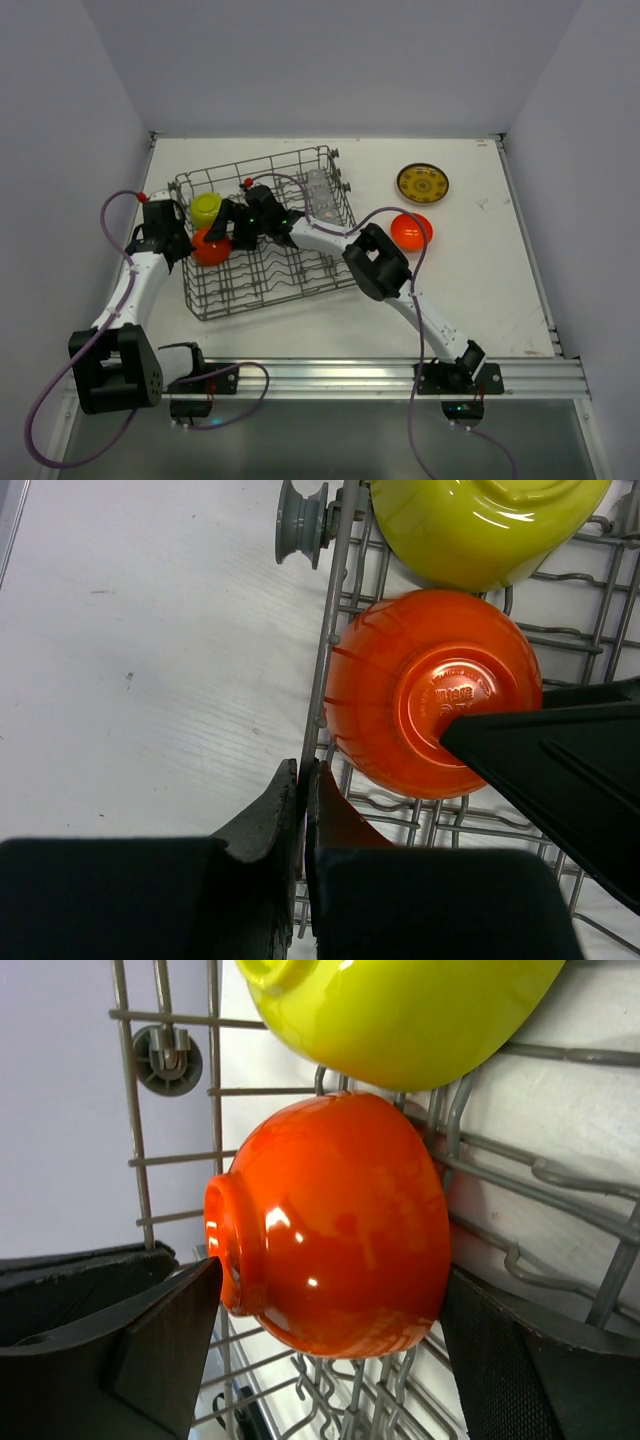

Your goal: Unload the mixed dishes from the dish rack

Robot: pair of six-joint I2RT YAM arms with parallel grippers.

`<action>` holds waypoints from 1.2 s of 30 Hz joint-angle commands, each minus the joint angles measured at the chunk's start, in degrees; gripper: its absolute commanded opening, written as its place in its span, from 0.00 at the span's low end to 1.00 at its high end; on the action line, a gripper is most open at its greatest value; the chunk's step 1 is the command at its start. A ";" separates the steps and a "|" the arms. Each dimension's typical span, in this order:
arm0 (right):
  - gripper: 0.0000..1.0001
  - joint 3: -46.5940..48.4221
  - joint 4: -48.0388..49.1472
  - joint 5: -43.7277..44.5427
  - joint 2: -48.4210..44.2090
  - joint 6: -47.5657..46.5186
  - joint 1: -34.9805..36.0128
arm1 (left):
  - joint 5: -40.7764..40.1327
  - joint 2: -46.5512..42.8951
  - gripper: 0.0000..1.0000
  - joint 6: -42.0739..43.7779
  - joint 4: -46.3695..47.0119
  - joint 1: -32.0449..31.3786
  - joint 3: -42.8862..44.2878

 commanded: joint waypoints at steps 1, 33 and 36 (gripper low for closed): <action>0.87 -3.53 4.95 -2.28 -6.26 0.15 1.12 | 0.40 0.02 0.00 -0.89 1.11 -0.24 0.50; 0.71 -8.28 19.72 -3.07 -7.50 2.44 2.09 | 1.37 -0.42 0.00 -0.72 1.11 -0.50 0.50; 0.71 -7.94 20.34 -3.16 -7.15 2.44 2.26 | 1.37 -0.42 0.00 -0.72 1.20 -0.59 0.50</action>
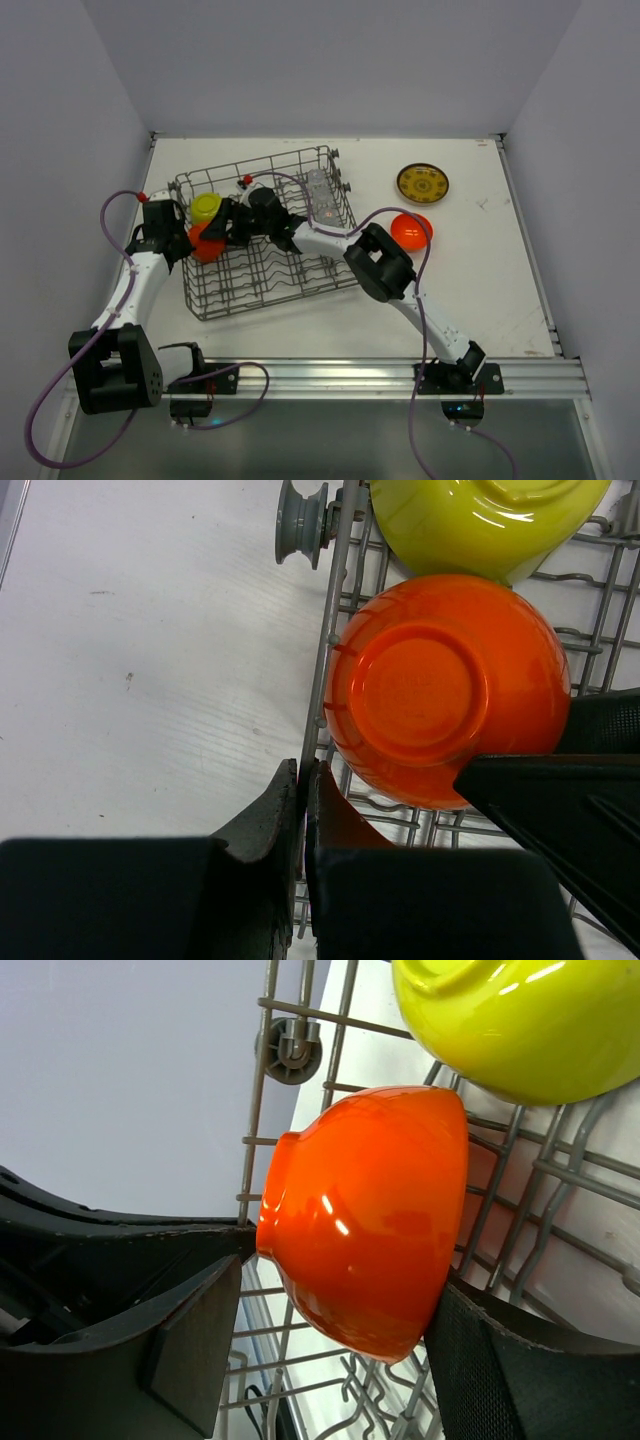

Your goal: Unload the mixed dishes from the dish rack

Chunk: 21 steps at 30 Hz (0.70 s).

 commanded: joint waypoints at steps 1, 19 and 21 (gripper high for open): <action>0.71 0.92 5.02 -1.61 -2.82 0.43 1.61 | 1.28 -0.42 0.00 -0.74 1.09 -0.52 0.50; 0.47 4.70 6.95 -1.08 1.92 2.36 1.78 | 1.46 -0.51 0.00 -0.65 1.09 -0.79 0.50; 0.40 4.44 7.92 -1.52 2.45 2.97 1.78 | 1.46 -0.51 0.00 -0.56 1.18 -0.87 0.59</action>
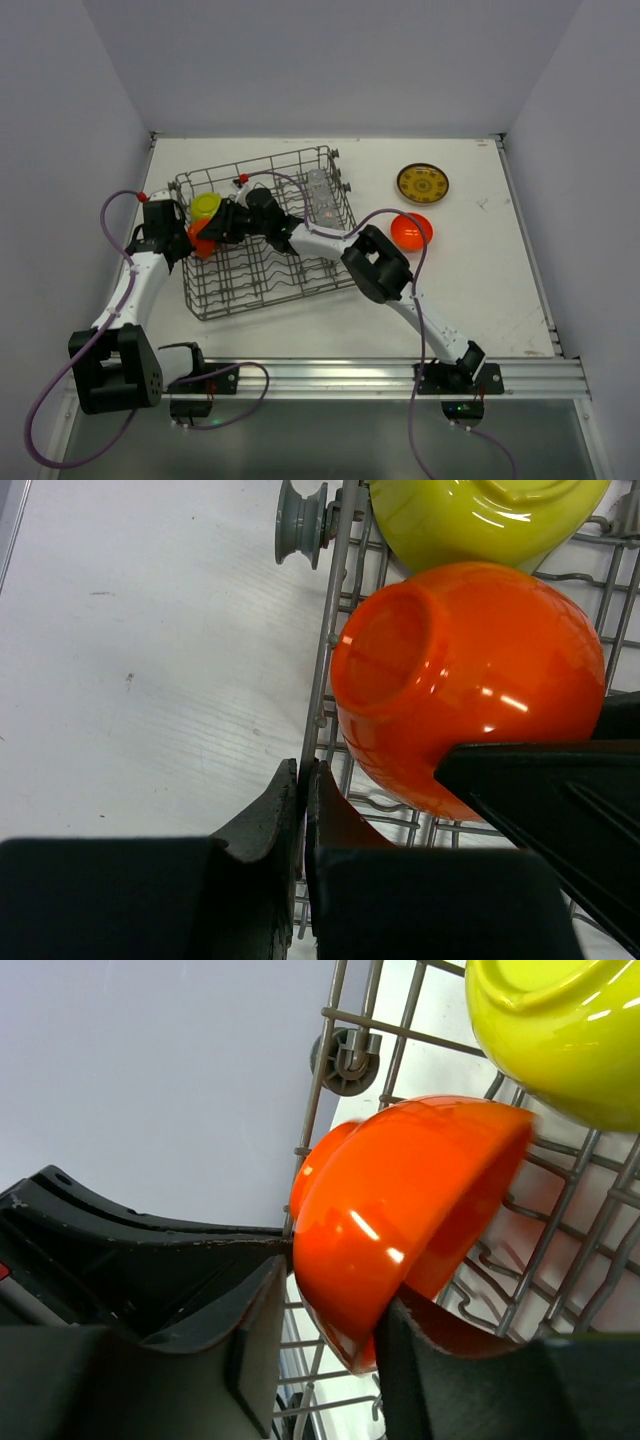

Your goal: Unload the mixed dishes from the dish rack

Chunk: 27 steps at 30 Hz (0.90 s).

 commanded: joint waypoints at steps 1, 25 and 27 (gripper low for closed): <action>0.39 1.90 5.42 -1.21 1.19 1.14 0.93 | 1.50 -0.51 0.00 -0.58 1.05 -0.59 0.59; 0.00 -15.31 18.70 -2.98 -10.50 1.76 1.63 | 1.33 -0.51 0.00 -0.58 1.05 -0.76 0.50; 0.00 -16.82 19.14 -2.45 -12.96 1.06 1.55 | 1.41 -0.51 0.00 -0.58 1.13 -0.76 0.50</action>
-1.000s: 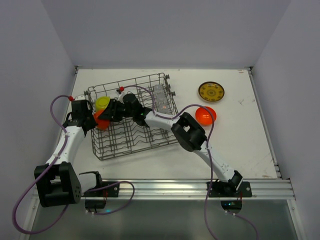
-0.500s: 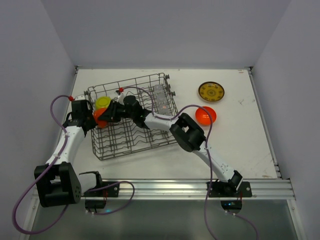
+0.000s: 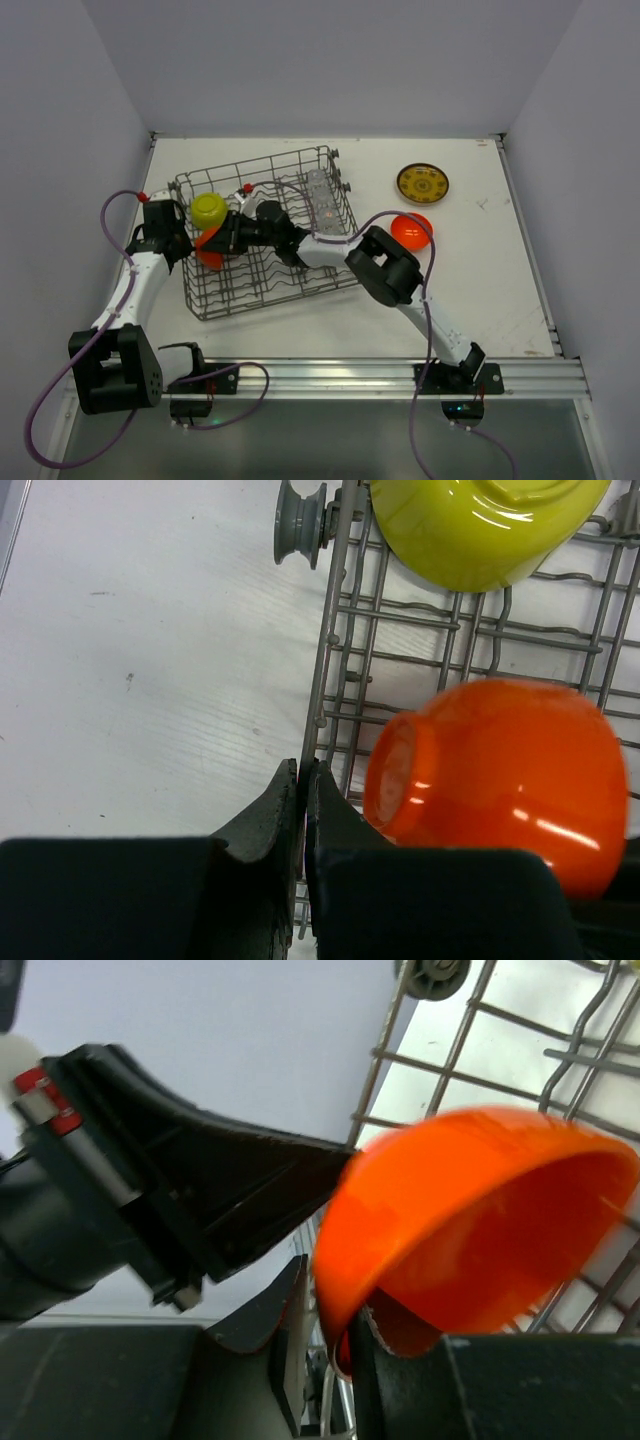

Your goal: Unload the mixed dishes from the dish rack

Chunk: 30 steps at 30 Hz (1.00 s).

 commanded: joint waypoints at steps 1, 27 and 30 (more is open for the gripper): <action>0.00 -4.03 4.21 1.05 -7.84 -2.36 0.19 | 1.35 -0.55 0.00 -0.61 1.26 -0.79 0.42; 0.00 -12.13 -57.19 36.01 -46.52 -43.13 -8.15 | 0.91 -0.73 0.00 -0.87 1.26 -0.96 0.33; 0.00 -16.68 -63.27 41.74 -49.86 -44.54 -14.47 | 0.64 -0.64 0.00 -0.87 1.18 -1.05 0.33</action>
